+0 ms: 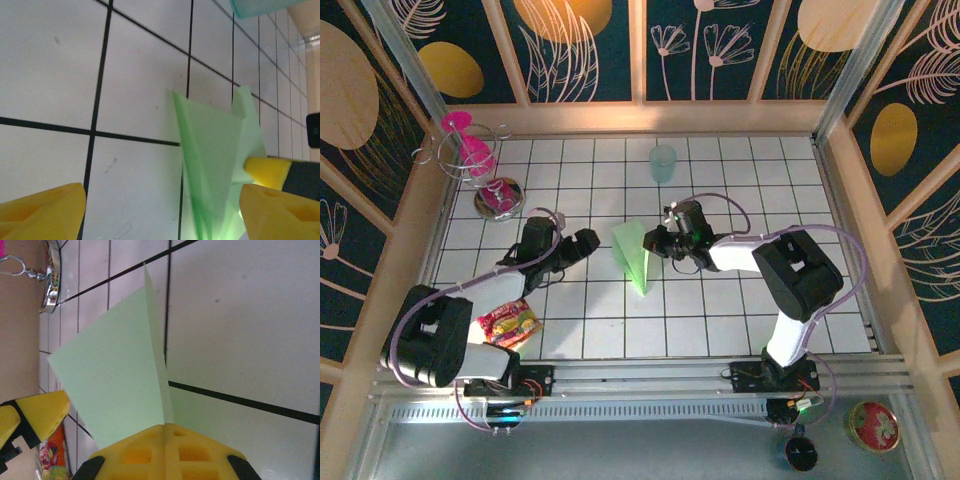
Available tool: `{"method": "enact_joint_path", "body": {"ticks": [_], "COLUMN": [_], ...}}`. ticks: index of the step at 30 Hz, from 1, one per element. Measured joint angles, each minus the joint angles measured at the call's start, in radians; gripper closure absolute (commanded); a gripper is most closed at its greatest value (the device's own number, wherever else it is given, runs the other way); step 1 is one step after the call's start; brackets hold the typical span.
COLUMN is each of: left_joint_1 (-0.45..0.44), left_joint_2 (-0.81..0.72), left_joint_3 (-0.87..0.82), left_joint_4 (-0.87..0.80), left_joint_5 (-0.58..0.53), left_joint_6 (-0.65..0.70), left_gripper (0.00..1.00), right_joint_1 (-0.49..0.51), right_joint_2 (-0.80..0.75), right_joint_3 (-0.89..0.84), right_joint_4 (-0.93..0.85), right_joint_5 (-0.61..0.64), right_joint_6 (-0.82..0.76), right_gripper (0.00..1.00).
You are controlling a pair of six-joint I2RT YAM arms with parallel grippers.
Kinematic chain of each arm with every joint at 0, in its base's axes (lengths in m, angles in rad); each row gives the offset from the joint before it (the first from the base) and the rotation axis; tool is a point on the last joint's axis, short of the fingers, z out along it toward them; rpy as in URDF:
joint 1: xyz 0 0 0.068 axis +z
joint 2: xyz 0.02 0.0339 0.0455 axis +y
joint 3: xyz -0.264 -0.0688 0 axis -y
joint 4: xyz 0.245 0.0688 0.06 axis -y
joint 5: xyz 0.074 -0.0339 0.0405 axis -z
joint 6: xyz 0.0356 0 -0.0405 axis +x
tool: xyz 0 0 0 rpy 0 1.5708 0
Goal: Fold a paper plane with a square sheet of paper (pick it up from the middle)
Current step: Turn over a paper plane at the center of the table.
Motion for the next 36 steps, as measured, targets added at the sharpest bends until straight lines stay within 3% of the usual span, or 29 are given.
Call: {"method": "enact_joint_path", "body": {"ticks": [8, 16, 28, 32, 36], "left_joint_1": [-0.082, -0.134, -0.143, -0.143, -0.144], "left_joint_2": [0.116, 0.216, 0.303, 0.302, 0.269], "left_joint_3": [0.043, 0.131, 0.182, 0.182, 0.182], "left_joint_4": [0.021, 0.037, 0.031, 0.027, -0.010], "left_joint_5": [0.060, 0.083, 0.100, 0.090, 0.055], "left_joint_6": [-0.024, -0.062, -0.104, -0.101, -0.088], "left_gripper": [0.32, 0.48, 0.91, 0.99, 1.00], "right_joint_1": [-0.034, -0.035, -0.035, -0.035, -0.051], "right_joint_2": [0.001, 0.001, 0.000, -0.005, -0.034], "right_joint_3": [-0.042, -0.042, -0.042, -0.047, -0.067], "right_joint_4": [0.019, 0.044, 0.046, 0.047, 0.047], "right_joint_5": [-0.002, -0.013, -0.021, -0.019, -0.020], "right_joint_6": [0.001, 0.003, 0.003, 0.004, 0.004], "right_gripper": [0.99, 1.00, 1.00, 1.00, 1.00]}}
